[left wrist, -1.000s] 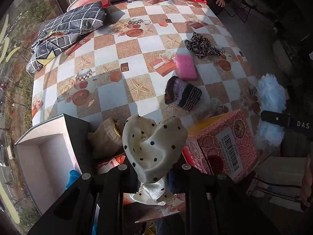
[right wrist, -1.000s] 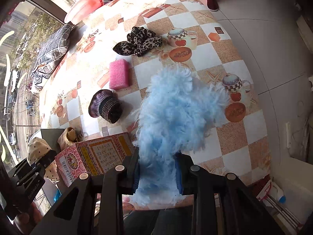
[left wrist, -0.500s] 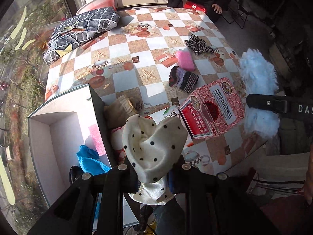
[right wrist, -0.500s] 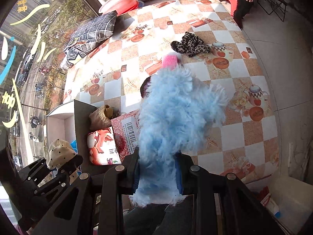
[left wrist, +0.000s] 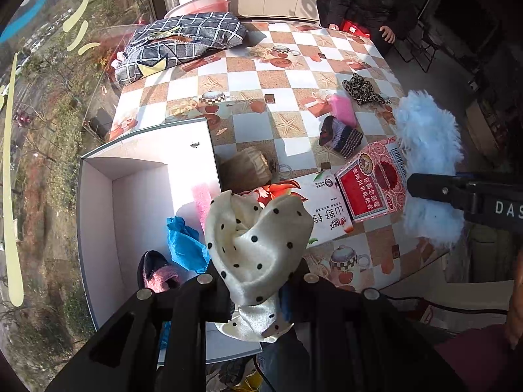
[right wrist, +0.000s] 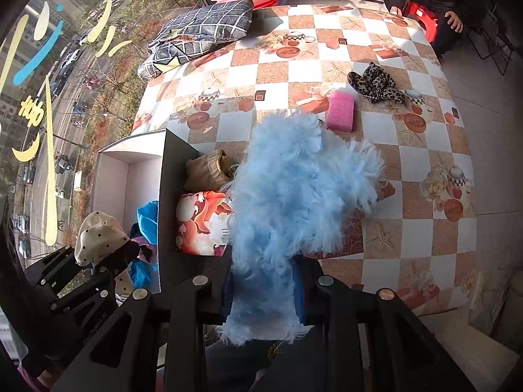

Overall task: Organize soft objects
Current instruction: 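Carry the scrunchie and fluffy duster with both tools over the white box, then open both tools to drop the scrunchie and duster into the box, then move both tools toward the striped knit beanie and leopard-print scrunchie, then grasp the striped knit beanie with the left tool while the right tool grasps the leopard scrunchie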

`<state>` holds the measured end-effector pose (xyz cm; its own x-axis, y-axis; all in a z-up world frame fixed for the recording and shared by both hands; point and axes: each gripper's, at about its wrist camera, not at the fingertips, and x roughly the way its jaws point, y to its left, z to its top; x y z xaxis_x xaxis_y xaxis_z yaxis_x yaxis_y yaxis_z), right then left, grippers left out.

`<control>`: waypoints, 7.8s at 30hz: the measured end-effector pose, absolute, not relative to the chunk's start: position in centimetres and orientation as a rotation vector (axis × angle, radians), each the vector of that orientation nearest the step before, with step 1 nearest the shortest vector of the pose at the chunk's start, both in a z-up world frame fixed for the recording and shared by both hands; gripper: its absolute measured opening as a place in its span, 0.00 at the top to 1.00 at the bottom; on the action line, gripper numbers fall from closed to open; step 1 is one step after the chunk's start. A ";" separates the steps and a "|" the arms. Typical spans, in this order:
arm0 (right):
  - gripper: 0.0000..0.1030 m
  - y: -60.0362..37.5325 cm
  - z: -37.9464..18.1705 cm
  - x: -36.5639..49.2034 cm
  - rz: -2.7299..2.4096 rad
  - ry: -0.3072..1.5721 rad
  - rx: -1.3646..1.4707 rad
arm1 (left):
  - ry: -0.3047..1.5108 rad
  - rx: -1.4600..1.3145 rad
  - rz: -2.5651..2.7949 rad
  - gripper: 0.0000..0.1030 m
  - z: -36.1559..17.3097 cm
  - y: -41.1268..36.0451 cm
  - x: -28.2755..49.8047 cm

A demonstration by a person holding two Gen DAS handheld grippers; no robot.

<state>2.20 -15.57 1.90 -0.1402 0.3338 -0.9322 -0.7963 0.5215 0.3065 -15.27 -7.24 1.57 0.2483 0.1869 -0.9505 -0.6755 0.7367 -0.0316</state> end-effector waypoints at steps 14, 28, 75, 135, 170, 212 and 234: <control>0.71 -12.8 2.0 -1.8 1.130 1.363 -0.552 | 1.150 -0.544 0.699 0.79 1.8 -6.1 -18.9; 0.71 -11.1 2.5 -3.6 1.174 1.337 -0.608 | 1.124 -0.579 0.746 0.79 2.0 -5.3 -20.5; 0.71 -5.8 2.1 -8.4 1.289 1.296 -0.764 | 1.103 -0.701 0.865 0.78 1.0 -2.3 -25.6; 0.00 1.4 2.6 -9.2 1.312 1.484 -0.760 | 1.038 -0.920 0.945 0.00 -0.5 0.0 -26.8; 0.00 -22.5 -5.4 17.7 0.685 1.831 0.093 | 1.371 -0.551 0.530 0.00 -0.4 -2.2 -4.7; 0.00 -11.4 -13.6 31.8 0.749 1.765 -0.154 | 1.836 -0.523 0.302 0.31 -19.2 -0.6 14.7; 0.12 -1.1 -18.0 29.8 0.760 1.541 -0.531 | 1.817 -0.506 0.376 0.32 -19.3 0.0 16.3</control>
